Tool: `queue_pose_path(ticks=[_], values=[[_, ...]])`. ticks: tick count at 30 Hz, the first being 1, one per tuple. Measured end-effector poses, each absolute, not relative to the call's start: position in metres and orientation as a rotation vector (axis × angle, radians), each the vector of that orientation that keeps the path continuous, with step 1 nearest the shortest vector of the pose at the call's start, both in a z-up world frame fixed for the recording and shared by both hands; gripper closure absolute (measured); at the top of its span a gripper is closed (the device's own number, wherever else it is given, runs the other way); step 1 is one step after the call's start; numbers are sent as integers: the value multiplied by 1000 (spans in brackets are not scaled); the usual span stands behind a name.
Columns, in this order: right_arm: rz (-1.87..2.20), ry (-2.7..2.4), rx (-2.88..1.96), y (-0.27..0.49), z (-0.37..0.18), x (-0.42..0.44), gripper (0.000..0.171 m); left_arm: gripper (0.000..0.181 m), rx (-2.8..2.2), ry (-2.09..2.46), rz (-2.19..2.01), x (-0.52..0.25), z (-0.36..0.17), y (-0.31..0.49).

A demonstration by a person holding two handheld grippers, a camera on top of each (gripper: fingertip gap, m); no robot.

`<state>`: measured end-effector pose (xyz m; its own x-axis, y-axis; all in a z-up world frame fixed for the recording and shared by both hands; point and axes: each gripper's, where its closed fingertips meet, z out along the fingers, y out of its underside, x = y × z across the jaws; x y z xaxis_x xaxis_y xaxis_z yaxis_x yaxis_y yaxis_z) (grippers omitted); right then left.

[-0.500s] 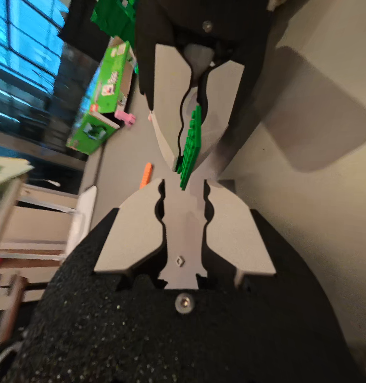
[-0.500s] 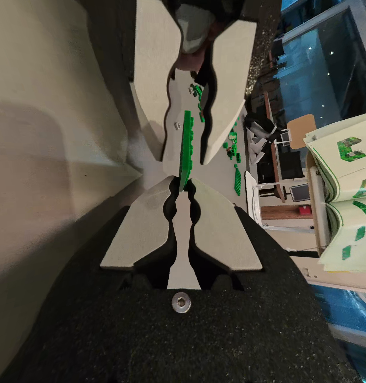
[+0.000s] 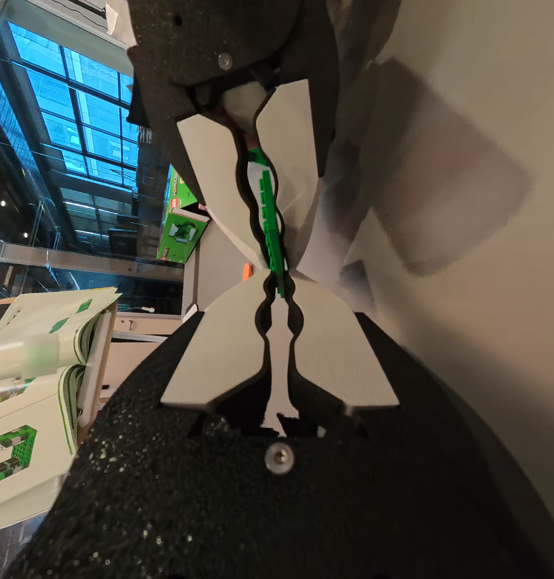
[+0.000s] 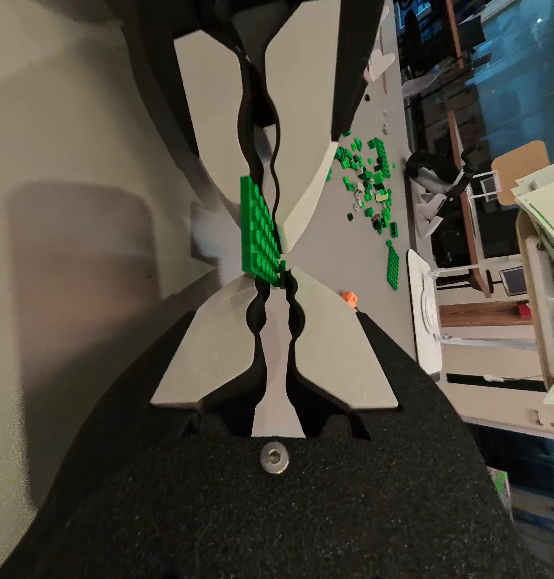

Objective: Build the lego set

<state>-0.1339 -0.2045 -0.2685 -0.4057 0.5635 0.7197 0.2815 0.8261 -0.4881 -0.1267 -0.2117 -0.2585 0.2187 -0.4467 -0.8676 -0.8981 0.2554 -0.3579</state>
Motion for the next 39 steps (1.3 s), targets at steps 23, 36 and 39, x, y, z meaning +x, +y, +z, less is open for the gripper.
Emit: queue_pose_path(ticks=[23,36,39], values=[[225,-1995,-492,-208,-274,-134,161,177,-1395,1436,458,-125,-264,-215],[127,-2027,-354,-209,-275,-131,163,176,-1367,1475,447,-119,-266,-220],[157,-2046,-375,-210,-278,-130,163,176,-1353,1496,464,-118,-269,-220]])
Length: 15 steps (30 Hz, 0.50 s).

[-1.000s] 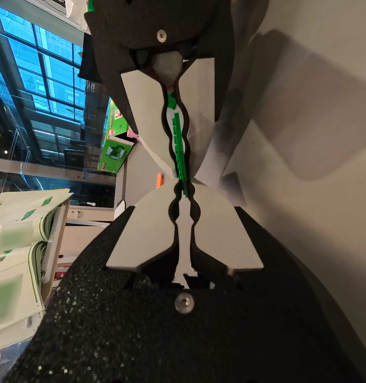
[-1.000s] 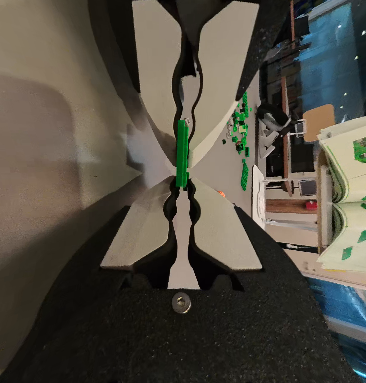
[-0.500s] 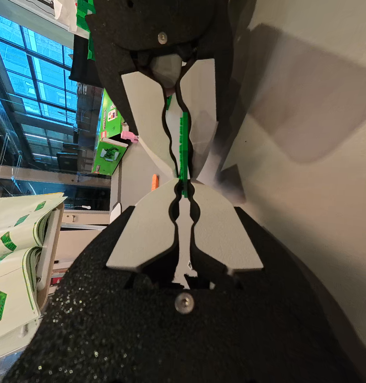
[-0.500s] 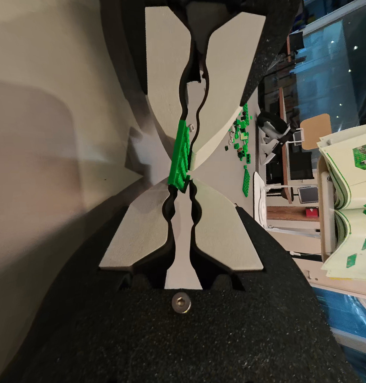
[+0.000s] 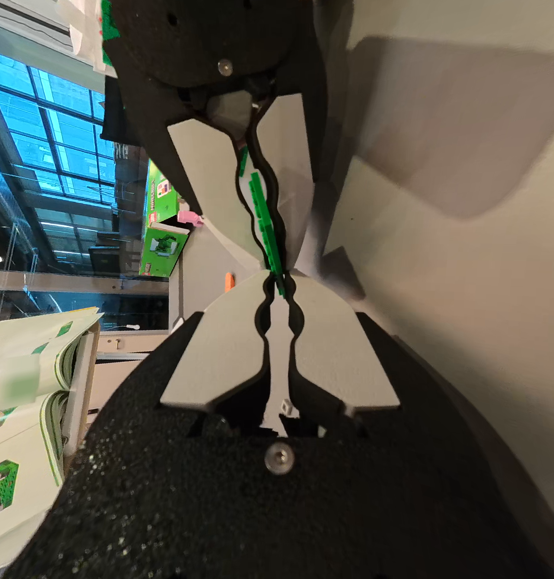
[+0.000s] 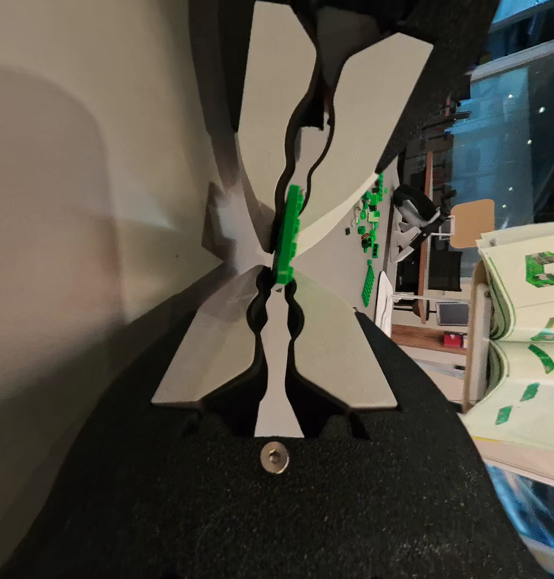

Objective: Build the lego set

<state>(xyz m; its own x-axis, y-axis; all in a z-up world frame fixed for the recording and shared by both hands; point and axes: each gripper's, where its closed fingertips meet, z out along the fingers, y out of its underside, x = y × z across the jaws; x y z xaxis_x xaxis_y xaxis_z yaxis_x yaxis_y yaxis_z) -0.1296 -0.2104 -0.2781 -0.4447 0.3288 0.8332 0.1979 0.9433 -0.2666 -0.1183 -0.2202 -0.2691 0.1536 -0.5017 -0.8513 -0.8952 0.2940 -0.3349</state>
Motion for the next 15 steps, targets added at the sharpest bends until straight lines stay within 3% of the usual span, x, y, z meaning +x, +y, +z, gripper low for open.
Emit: queue_pose_path(ticks=[7,15], values=[[254,-1981,-457,-217,-271,-137,154,177,-1346,1455,408,-116,-259,-223],[285,-1930,-528,-212,-265,-139,158,177,-1363,1412,403,-121,-253,-221]])
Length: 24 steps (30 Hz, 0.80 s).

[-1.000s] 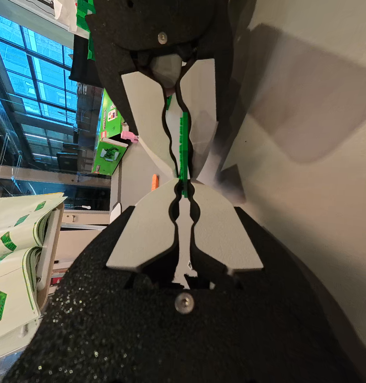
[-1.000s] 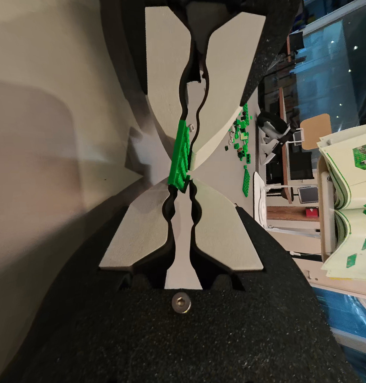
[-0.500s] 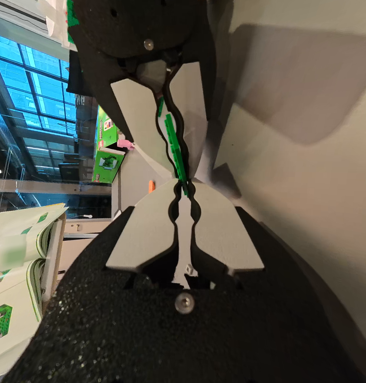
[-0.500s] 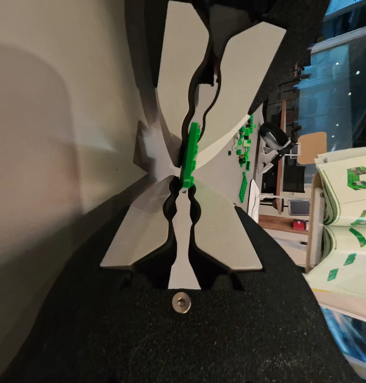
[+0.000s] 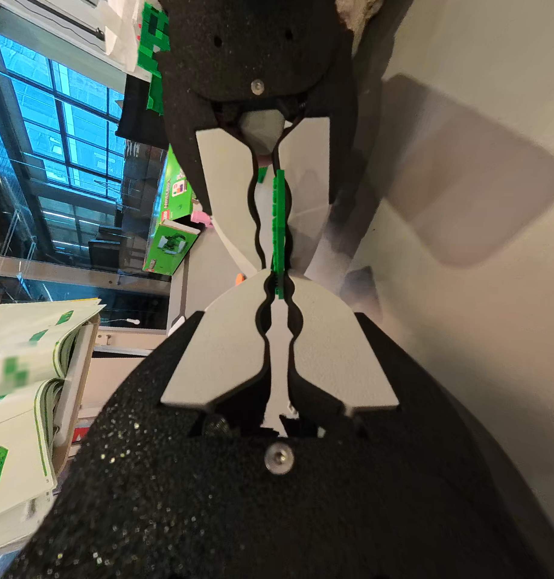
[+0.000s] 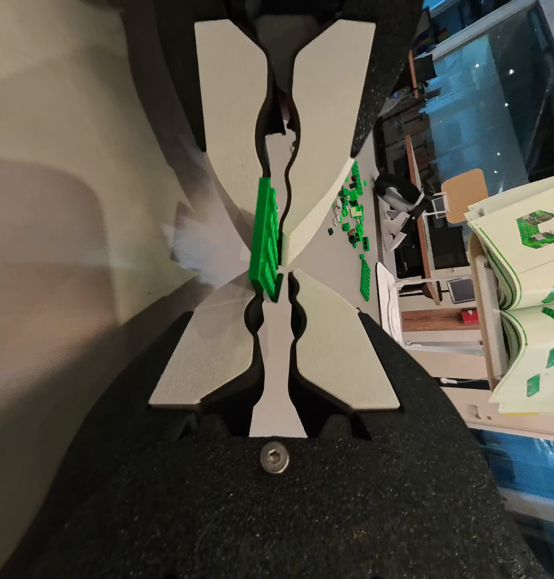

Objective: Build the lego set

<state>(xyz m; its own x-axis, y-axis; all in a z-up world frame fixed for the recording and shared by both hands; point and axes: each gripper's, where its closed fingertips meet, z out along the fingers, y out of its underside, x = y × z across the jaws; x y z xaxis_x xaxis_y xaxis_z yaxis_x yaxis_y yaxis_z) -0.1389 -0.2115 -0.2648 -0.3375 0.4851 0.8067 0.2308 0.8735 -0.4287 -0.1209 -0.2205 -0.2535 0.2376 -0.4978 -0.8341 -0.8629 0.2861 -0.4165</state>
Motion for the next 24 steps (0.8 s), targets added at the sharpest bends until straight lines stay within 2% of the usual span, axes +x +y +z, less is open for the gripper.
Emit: queue_pose_path(ticks=[16,20,23,24], values=[[206,-2045,-503,-212,-277,-133,163,176,-1342,1481,426,-116,-264,-224],[362,-1932,-612,-212,-260,-139,162,177,-1361,1368,361,-122,-249,-220],[444,-1876,-638,-209,-248,-137,143,177,-1343,1276,238,-121,-235,-223],[493,-1871,-647,-209,-246,-135,142,177,-1335,1252,190,-119,-231,-224]])
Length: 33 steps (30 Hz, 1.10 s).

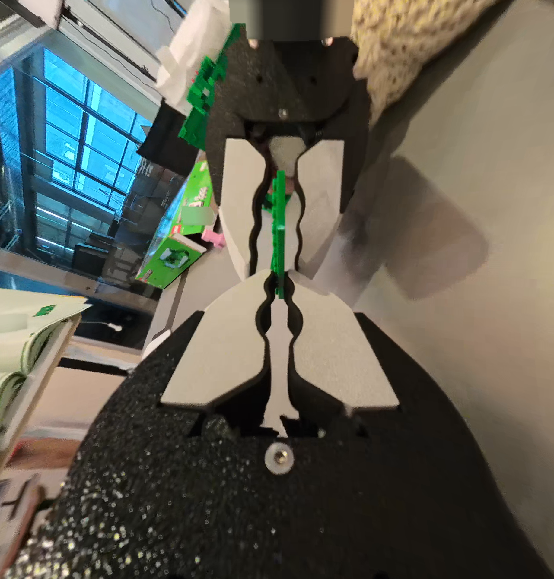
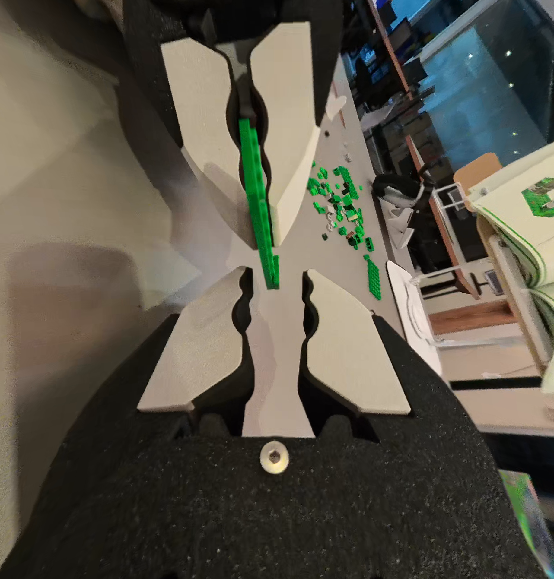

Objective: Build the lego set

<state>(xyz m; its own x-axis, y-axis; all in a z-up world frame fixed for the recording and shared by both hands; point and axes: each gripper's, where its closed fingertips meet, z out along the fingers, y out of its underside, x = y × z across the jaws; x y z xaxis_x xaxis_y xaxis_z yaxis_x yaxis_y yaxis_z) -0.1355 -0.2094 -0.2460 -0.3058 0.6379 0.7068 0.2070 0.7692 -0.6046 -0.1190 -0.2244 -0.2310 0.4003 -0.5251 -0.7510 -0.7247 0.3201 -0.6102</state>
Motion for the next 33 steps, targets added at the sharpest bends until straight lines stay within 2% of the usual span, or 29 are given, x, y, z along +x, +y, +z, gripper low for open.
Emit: queue_pose_path(ticks=[6,12,17,20,27,33], values=[[734,-1811,-573,-221,-221,-122,154,177,-1300,1160,20,-118,-216,-230],[755,-1849,-528,-228,-221,-117,164,177,-1282,1167,-11,-114,-215,-233],[776,-1853,-517,-228,-217,-116,164,177,-1272,1132,-30,-114,-211,-234],[810,-1863,-508,-230,-217,-114,164,152,-1254,1060,31,-118,-204,-228],[896,-1905,-479,-242,-219,-110,164,173,-1210,1172,-30,-102,-214,-241],[920,-1935,-458,-246,-223,-108,164,174,-1218,1195,-75,-98,-216,-244]])
